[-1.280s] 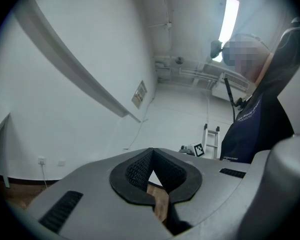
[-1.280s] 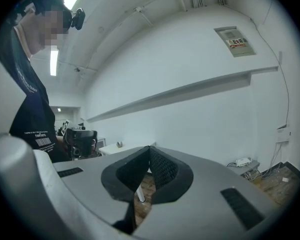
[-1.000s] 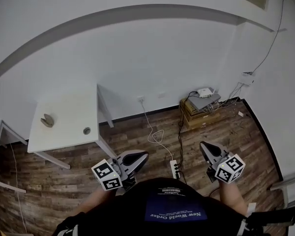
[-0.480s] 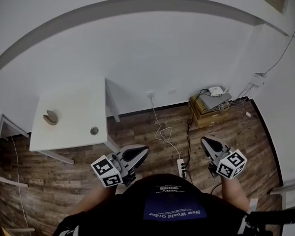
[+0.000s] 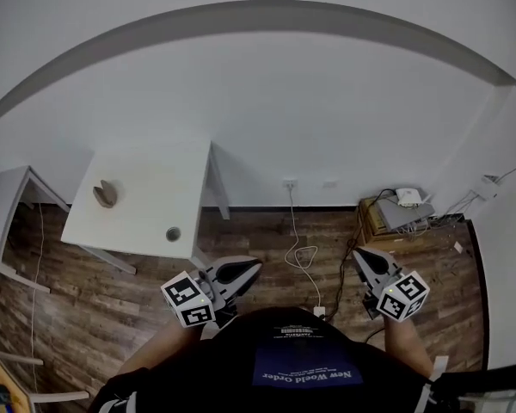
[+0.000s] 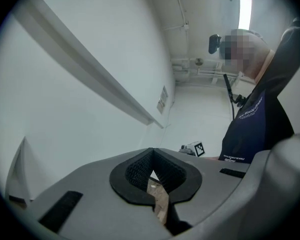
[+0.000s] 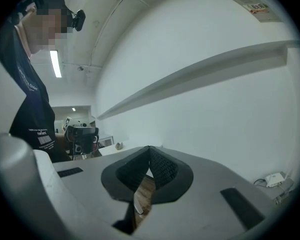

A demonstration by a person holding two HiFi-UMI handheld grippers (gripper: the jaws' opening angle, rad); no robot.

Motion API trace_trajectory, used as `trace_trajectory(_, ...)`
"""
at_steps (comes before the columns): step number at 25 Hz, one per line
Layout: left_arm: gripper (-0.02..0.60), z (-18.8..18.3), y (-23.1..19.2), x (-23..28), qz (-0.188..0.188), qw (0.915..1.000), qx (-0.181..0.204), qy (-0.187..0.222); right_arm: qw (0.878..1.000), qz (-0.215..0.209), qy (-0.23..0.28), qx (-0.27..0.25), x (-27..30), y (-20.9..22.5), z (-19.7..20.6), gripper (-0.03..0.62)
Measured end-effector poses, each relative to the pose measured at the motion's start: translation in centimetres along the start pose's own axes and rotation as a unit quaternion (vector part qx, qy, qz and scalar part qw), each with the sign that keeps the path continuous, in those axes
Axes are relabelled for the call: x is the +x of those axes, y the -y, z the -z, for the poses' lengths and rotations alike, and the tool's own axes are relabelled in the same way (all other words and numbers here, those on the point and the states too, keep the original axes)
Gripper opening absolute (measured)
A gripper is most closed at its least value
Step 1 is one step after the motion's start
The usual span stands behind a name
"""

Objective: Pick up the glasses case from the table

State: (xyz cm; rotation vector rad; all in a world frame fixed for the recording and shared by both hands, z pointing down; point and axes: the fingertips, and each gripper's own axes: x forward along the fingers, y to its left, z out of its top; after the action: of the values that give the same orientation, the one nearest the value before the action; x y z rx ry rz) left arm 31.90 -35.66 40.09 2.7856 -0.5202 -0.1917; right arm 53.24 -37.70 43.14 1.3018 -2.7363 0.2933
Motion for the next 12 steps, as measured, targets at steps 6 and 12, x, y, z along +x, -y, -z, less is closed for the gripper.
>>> trace_trajectory(6,-0.003,-2.0,-2.4,9.2,-0.039,0.999,0.003,0.022,0.999,-0.044,0.016,-0.017,1.4,10.0,-4.1,0.002)
trace_trajectory(12,-0.003,-2.6,-4.3,14.5,-0.08,0.9965,0.004,0.024,0.996,-0.088,0.012,-0.022,3.6,16.6,-5.4,0.002)
